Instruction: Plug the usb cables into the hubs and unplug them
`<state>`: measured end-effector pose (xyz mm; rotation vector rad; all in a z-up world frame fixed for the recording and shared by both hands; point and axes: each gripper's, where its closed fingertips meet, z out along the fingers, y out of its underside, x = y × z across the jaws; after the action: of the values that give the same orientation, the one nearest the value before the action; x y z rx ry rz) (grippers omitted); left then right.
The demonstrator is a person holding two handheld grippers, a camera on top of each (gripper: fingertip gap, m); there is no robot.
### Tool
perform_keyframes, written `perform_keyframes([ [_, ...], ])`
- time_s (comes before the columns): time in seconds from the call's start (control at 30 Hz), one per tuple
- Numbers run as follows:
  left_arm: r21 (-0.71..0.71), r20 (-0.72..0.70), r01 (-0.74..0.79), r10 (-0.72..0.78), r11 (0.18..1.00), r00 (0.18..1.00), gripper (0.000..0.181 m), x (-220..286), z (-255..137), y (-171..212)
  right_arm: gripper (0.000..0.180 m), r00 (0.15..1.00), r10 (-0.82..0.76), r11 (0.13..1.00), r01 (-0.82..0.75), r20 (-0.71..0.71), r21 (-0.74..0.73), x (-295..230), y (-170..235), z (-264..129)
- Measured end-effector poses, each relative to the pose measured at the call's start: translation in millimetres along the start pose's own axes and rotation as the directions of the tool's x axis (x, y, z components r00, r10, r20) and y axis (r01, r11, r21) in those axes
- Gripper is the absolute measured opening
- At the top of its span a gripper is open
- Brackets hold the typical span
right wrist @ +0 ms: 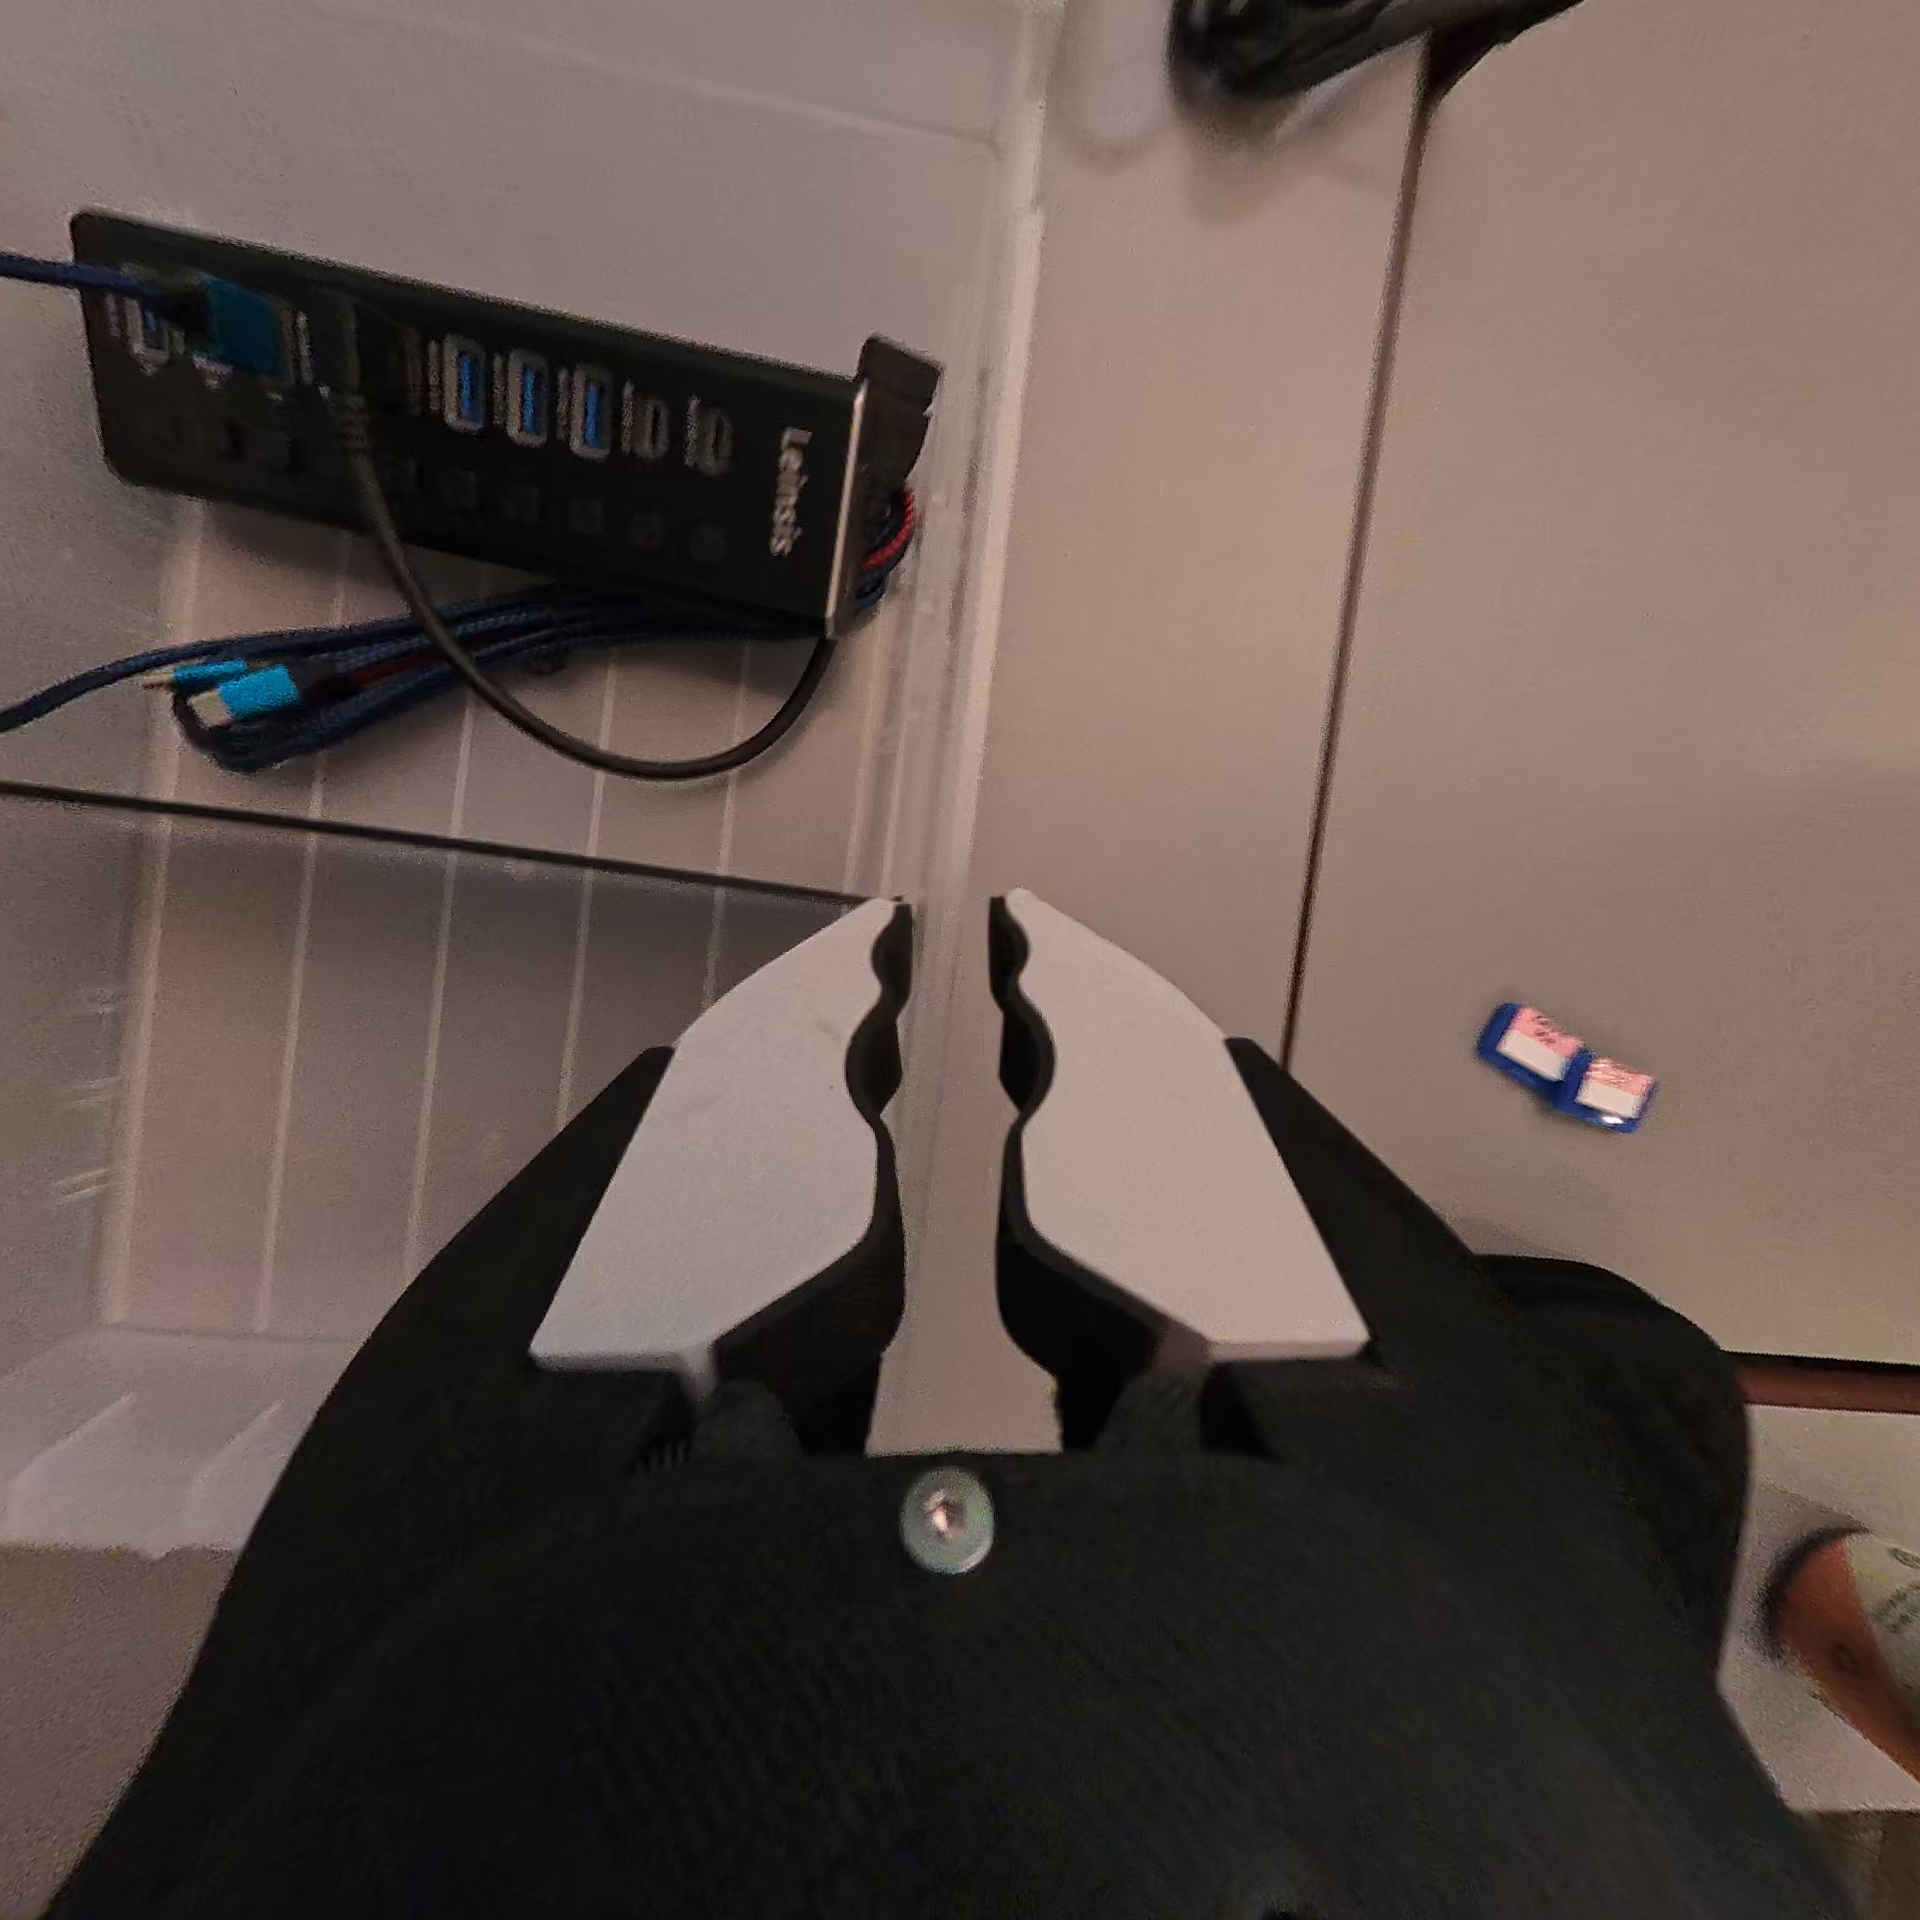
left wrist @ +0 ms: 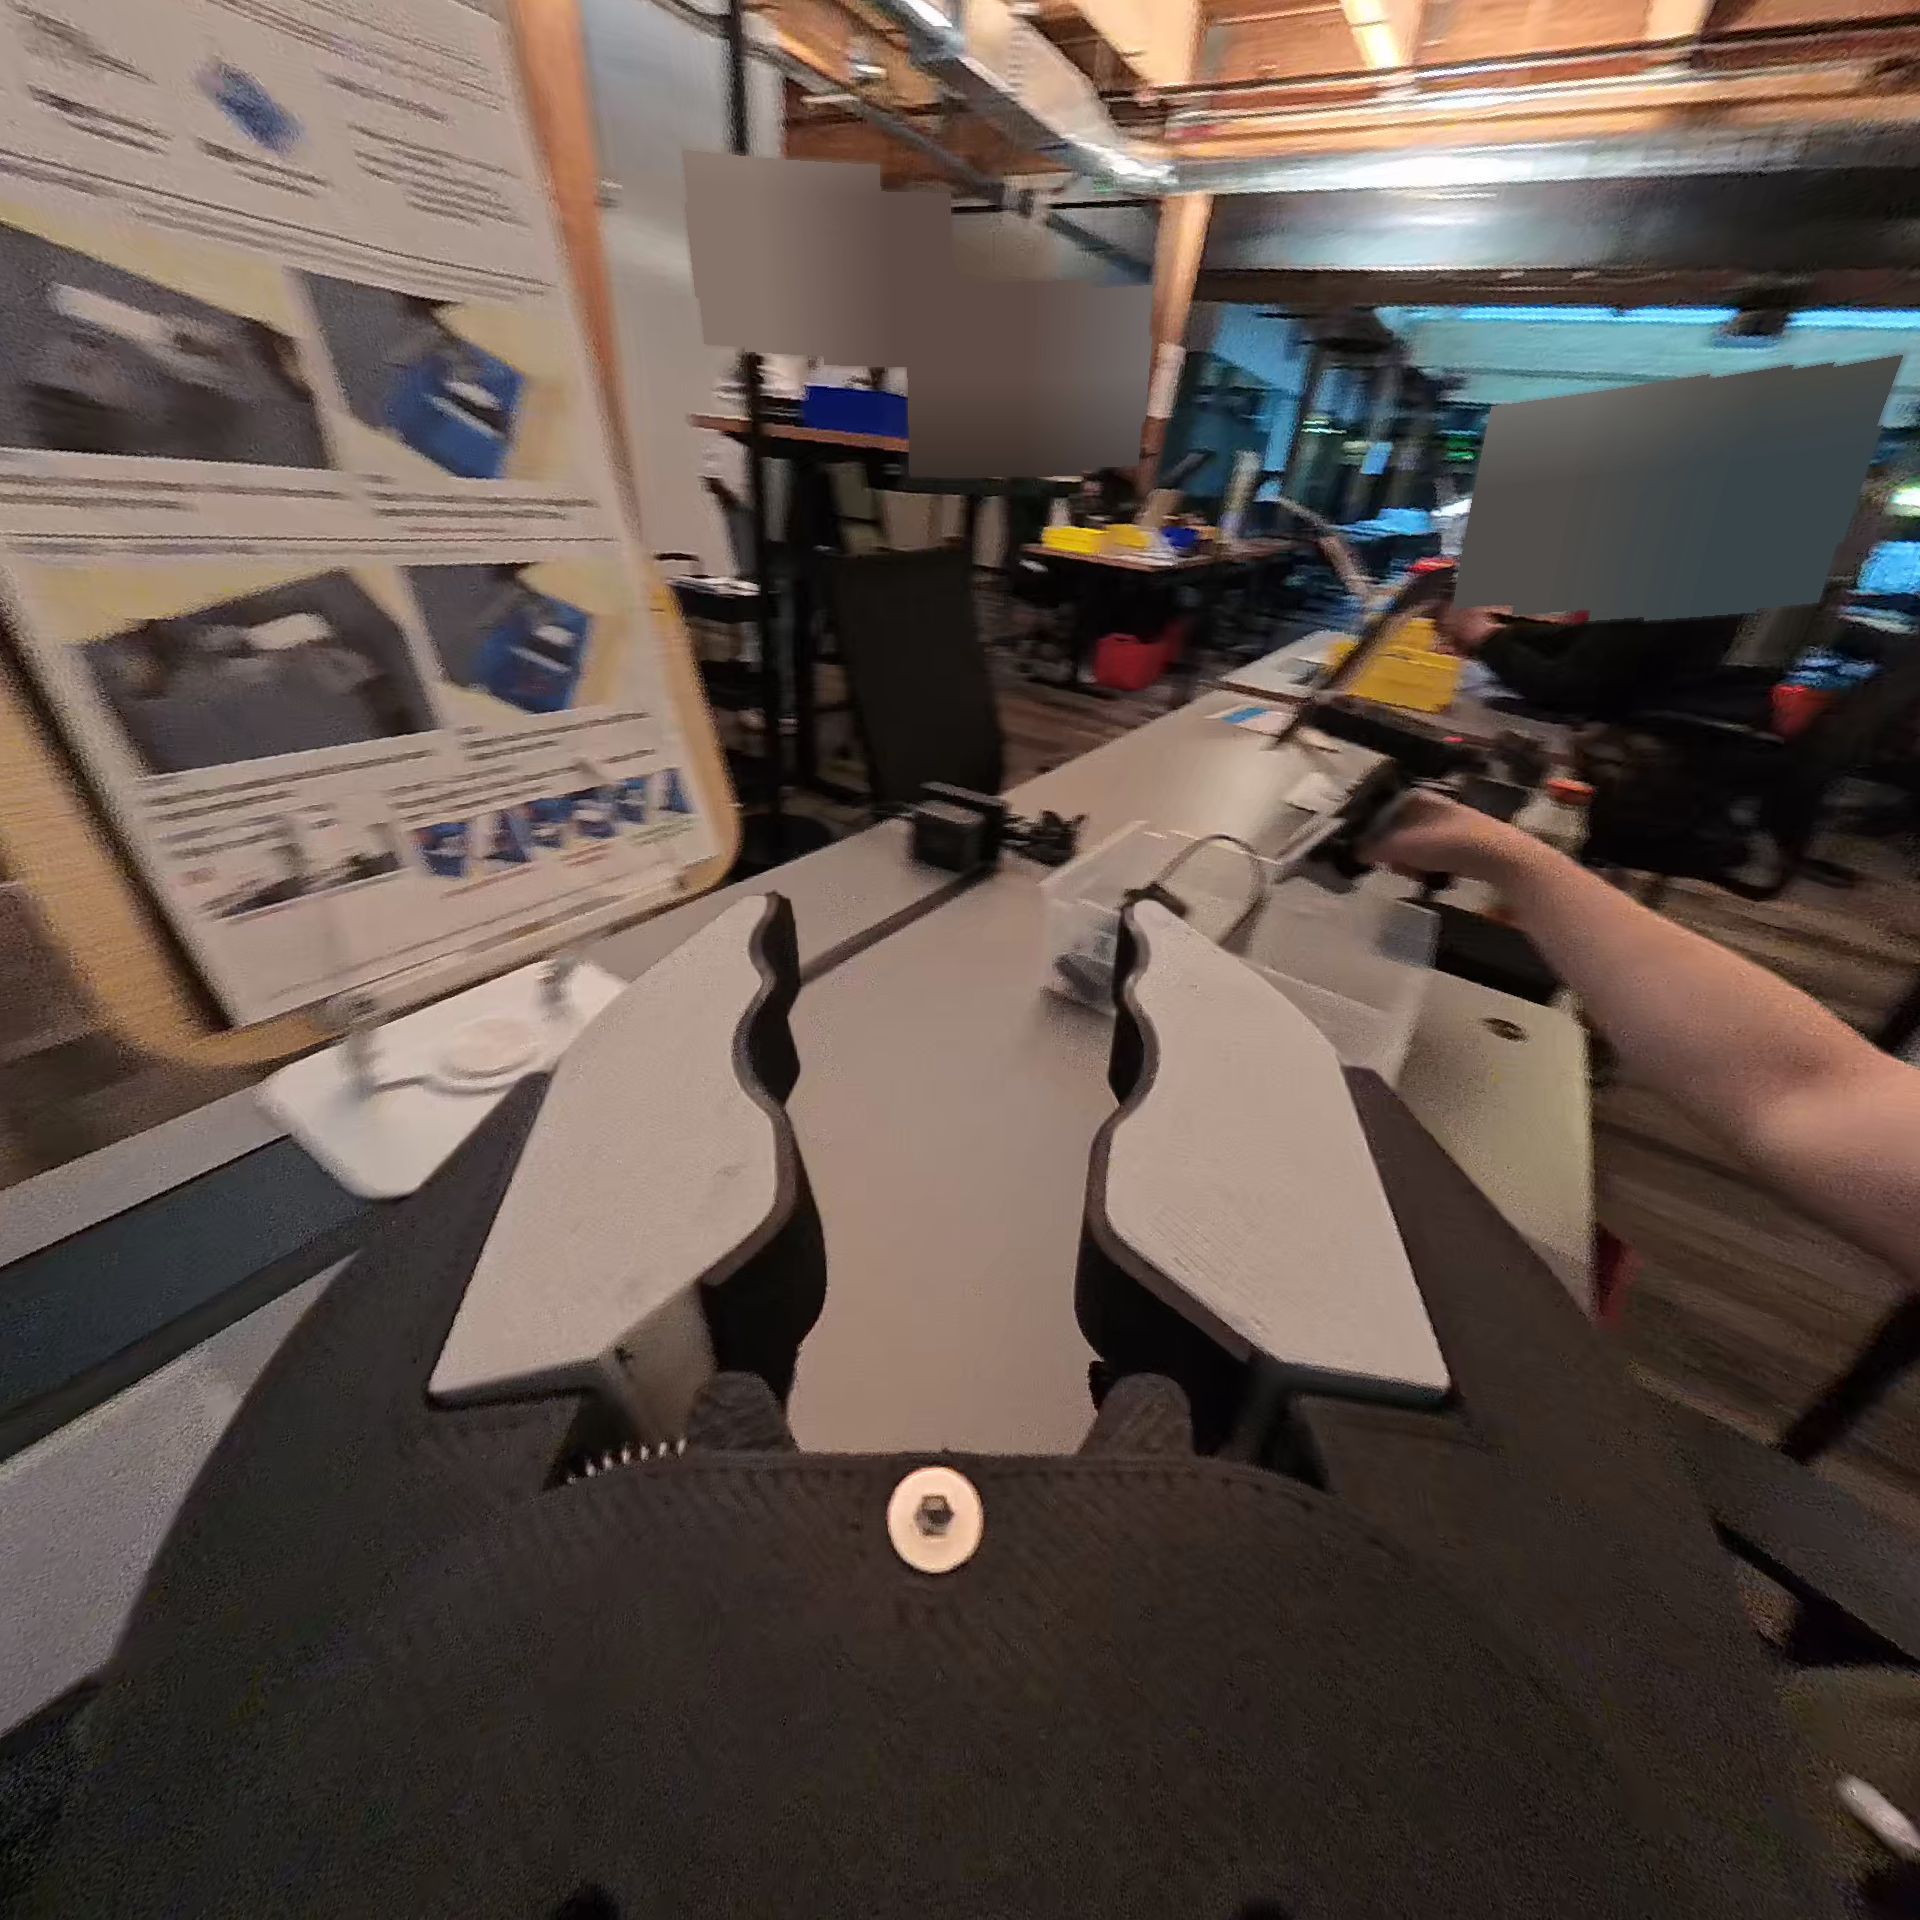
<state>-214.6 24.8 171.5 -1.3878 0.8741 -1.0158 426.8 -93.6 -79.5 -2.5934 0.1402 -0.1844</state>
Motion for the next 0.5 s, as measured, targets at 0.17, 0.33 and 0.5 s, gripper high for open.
perform_keyframes([
  [0.17,-0.122,0.253,-0.105,0.133,0.987,0.958,0.055,-42.4,-63.2,11.5,0.031,0.970,-0.019,0.937,0.101,-0.241,0.334,8.5,-47.5,-64.8],
  [0.33,-0.417,0.281,-0.109,0.242,0.902,0.929,0.050,-93.4,-105.8,71.1,0.044,0.974,-0.091,0.603,0.219,-0.207,0.767,-76.7,-118.4,-172.0],
  [0.5,-0.638,0.102,-0.347,0.522,0.687,0.847,0.041,-127.6,-119.3,124.0,0.044,0.931,-0.352,0.291,0.204,-0.093,0.935,-193.5,-162.4,-234.8],
])
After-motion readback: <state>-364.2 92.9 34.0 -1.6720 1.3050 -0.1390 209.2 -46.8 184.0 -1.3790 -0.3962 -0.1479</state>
